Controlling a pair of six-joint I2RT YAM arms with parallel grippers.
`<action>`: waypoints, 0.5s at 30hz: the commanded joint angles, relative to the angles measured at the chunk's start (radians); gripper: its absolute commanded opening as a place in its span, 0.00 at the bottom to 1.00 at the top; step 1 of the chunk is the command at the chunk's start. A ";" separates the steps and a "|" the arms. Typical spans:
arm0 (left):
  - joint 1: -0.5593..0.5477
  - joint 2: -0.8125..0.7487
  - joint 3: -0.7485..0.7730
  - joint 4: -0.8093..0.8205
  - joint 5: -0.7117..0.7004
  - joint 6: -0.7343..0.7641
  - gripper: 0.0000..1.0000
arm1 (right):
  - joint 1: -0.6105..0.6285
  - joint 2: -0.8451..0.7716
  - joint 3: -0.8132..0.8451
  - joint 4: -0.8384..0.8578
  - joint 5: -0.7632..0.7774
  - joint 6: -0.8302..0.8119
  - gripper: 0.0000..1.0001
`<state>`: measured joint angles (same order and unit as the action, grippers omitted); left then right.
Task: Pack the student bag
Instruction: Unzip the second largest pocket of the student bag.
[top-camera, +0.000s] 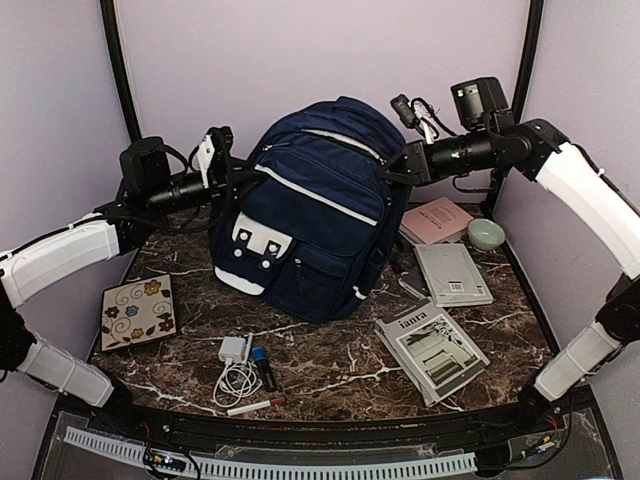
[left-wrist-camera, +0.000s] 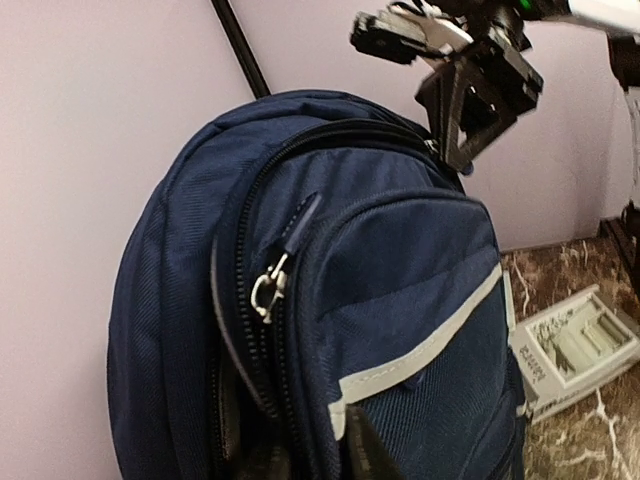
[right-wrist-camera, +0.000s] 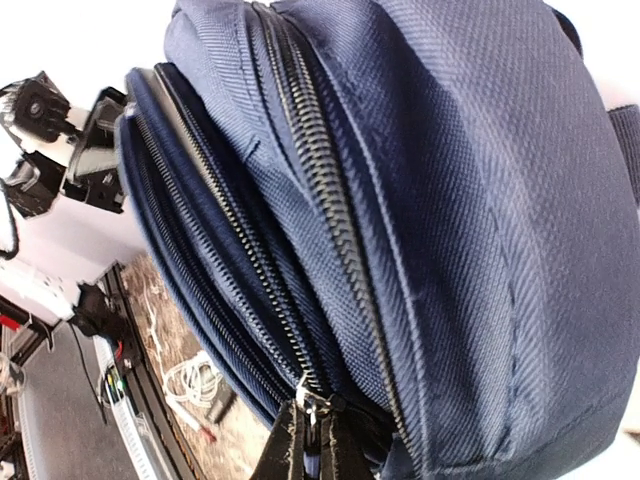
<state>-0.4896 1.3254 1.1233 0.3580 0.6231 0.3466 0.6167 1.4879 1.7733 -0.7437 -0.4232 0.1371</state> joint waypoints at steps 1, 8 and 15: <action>-0.013 0.004 -0.063 -0.186 0.078 0.198 0.39 | 0.009 0.008 0.033 0.108 -0.055 -0.038 0.00; -0.086 -0.069 0.020 -0.399 0.006 0.332 0.72 | 0.073 0.029 0.044 0.070 -0.071 -0.114 0.00; -0.088 -0.099 0.121 -0.391 0.062 0.230 0.85 | 0.112 0.048 0.057 0.064 -0.064 -0.137 0.00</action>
<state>-0.5613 1.2449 1.1286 -0.0097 0.6243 0.6060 0.7033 1.5337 1.7893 -0.7563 -0.4519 0.0330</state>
